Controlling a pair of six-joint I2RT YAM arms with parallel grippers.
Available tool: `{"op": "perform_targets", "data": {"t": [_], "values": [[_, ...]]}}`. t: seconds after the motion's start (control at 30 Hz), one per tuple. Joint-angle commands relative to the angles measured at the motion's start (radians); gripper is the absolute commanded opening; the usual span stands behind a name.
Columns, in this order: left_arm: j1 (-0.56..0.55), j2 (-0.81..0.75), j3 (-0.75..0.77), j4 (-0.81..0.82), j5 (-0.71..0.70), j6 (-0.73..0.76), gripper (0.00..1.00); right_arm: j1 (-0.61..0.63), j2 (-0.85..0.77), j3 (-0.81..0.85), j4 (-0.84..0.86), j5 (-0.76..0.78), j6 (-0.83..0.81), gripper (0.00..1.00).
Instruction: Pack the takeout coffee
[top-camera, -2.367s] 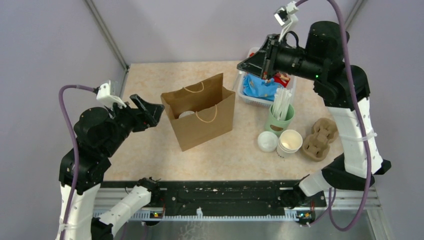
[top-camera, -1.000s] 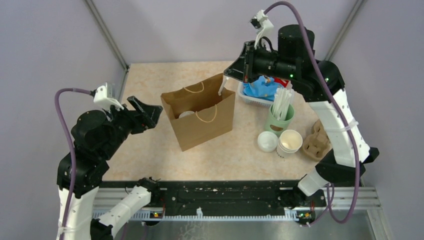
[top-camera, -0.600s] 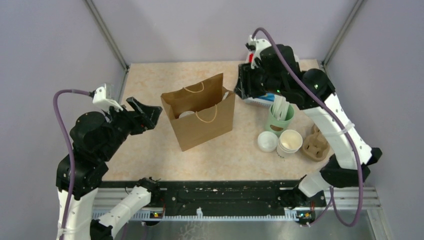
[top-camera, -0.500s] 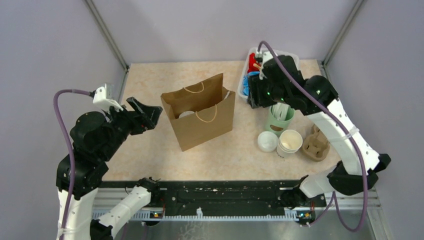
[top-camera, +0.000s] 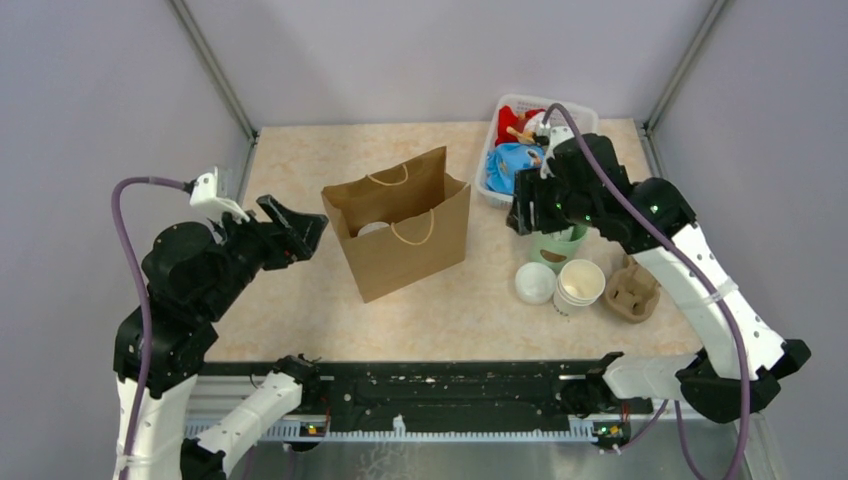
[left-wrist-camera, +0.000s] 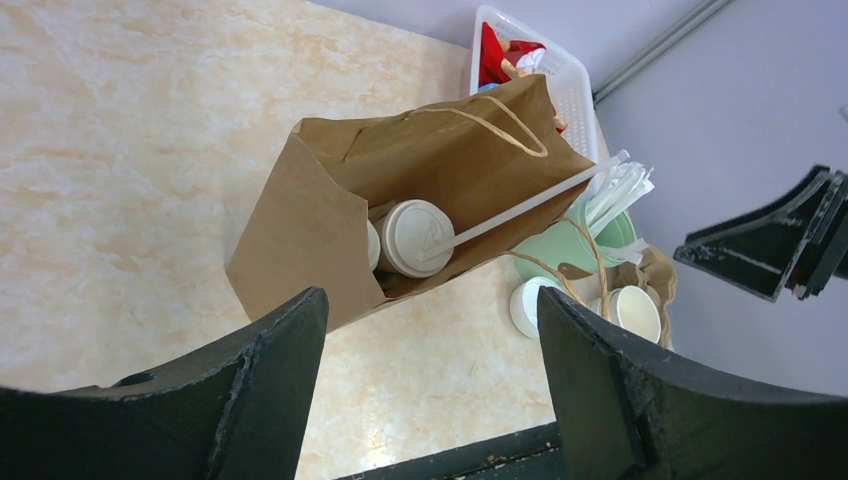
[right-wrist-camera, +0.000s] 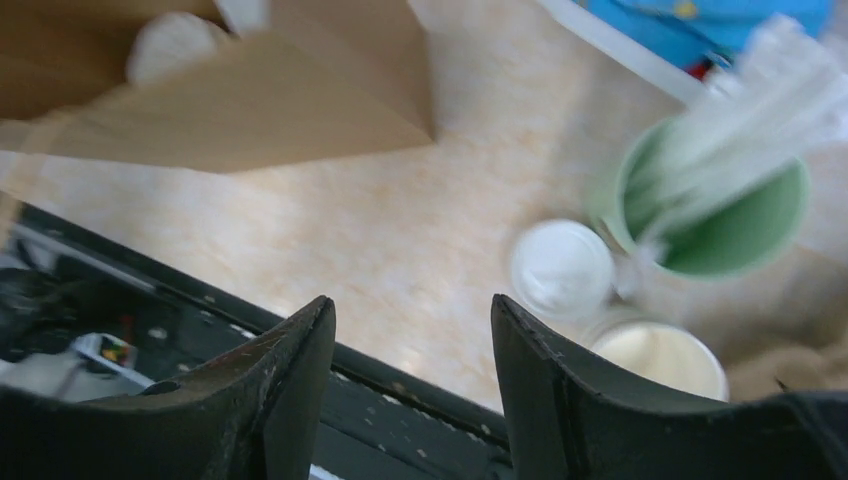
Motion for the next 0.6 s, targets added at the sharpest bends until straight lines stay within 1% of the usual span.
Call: {"op": "perform_targets", "data": {"t": [0.0, 0.03, 0.07, 0.13, 0.2, 0.3, 0.47, 0.57], "values": [[0.0, 0.023, 0.012, 0.044, 0.025, 0.014, 0.82, -0.003, 0.057, 0.044, 0.329, -0.171, 0.087, 0.6], [0.0, 0.021, 0.02, 0.038, 0.019, 0.008, 0.82, -0.011, 0.079, 0.058, 0.336, -0.144, 0.104, 0.61], [0.0, 0.018, 0.021, 0.036, 0.014, 0.002, 0.82, -0.02, 0.099, 0.067, 0.361, -0.159, 0.112, 0.6], [0.0, 0.004, 0.013, 0.038, 0.008, -0.005, 0.82, -0.026, 0.124, 0.066, 0.432, -0.21, 0.118, 0.53], [0.0, -0.005, 0.011, 0.032, 0.004, -0.008, 0.82, -0.025, 0.143, 0.063, 0.491, -0.248, 0.127, 0.48], [0.0, -0.008, 0.023, 0.016, -0.009, -0.011, 0.82, -0.025, 0.183, 0.088, 0.493, -0.246, 0.116, 0.39], [0.0, -0.018, 0.028, 0.004, -0.021, -0.014, 0.82, -0.025, 0.207, 0.085, 0.502, -0.224, 0.097, 0.35], [0.0, -0.018, 0.033, -0.007, -0.026, -0.01, 0.82, -0.025, 0.222, 0.094, 0.501, -0.21, 0.079, 0.26]]}}
